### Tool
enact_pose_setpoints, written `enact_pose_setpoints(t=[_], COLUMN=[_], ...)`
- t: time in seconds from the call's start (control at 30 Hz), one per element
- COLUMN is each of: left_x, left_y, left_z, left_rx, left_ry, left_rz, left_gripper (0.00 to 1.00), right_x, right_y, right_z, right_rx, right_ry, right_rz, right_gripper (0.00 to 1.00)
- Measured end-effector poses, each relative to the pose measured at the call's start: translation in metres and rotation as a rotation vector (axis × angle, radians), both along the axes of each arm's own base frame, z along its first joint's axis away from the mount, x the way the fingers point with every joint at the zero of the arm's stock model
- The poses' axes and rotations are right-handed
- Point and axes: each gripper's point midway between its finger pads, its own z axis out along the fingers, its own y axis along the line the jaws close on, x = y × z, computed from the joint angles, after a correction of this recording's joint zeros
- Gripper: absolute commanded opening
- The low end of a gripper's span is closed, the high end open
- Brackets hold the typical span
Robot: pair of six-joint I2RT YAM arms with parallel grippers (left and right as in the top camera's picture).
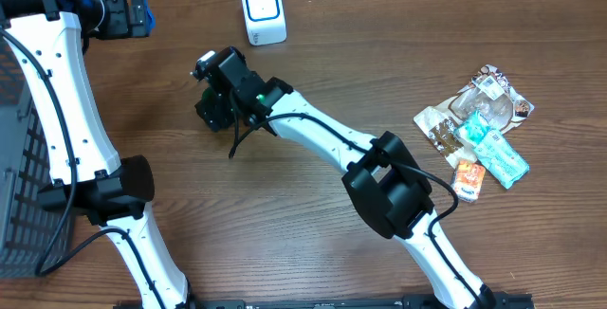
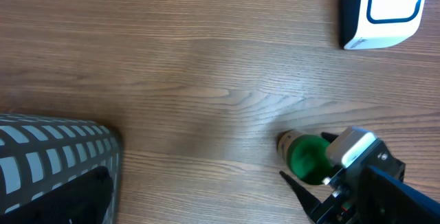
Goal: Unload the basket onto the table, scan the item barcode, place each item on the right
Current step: 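Close the right gripper on the jar lid and lift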
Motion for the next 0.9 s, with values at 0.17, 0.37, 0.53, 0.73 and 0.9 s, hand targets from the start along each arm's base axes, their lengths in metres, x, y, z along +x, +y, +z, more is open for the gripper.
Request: enact_pose_setpoints(t=[0.17,0.37,0.53,0.73,0.9], left_x=[0.0,0.0,0.0,0.0,0.0], left_y=[0.0,0.0,0.0,0.0,0.0], left_z=[0.0,0.0,0.0,0.0,0.0], left_rx=[0.0,0.0,0.0,0.0,0.0], left_ry=[0.0,0.0,0.0,0.0,0.0], left_rz=[0.0,0.0,0.0,0.0,0.0], left_gripper=[1.0,0.99,1.0,0.99,1.0], right_x=[0.0,0.001,-0.002,-0.016,-0.03], right_y=[0.001,-0.001,-0.009,-0.05,-0.099], right_z=[0.0,0.002,0.002,0.009,0.027], right_rx=[-0.003,-0.004,-0.033,-0.137,-0.232], right_ry=[-0.006,-0.008,0.019,0.122,0.22], right_rz=[0.011,0.01,0.005,-0.025,-0.072], right_gripper=[0.63,0.61,0.61,0.59,0.58])
